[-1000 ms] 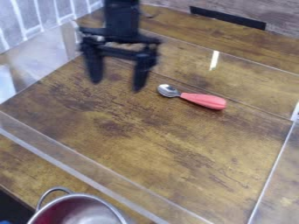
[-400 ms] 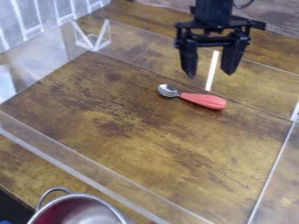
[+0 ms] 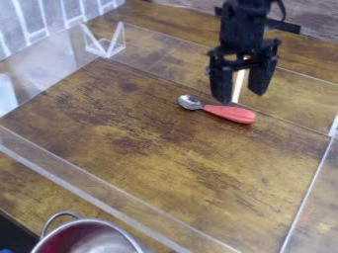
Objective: Move the pink spoon to the left side of the table
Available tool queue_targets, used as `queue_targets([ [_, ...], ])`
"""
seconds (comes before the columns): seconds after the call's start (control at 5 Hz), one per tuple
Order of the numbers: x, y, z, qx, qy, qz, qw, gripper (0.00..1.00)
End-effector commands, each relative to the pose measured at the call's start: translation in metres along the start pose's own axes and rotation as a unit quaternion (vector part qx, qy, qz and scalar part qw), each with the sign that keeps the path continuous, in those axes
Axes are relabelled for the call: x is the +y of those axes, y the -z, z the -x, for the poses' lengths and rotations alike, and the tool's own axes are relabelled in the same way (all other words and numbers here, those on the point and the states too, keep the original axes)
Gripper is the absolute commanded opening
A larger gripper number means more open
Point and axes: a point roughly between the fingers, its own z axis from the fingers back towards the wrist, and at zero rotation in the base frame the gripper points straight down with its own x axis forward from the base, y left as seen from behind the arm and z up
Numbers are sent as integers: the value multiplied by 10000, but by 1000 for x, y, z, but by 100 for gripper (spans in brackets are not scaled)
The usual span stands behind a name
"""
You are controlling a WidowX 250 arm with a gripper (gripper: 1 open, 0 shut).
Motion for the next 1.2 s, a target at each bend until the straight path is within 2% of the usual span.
queue_targets([
  [0.0,-18,-20,-11,-157,-344,409,9984,100],
  [0.4,-19,5,-17,-247,-1005,343,9940,100],
  [0.6,-31,24,-18,-299,-1076,323,9932,100],
  [0.8,-43,27,-20,-376,-1029,313,9935,100],
  [1.0,-45,29,-21,-394,-1247,286,9910,0],
])
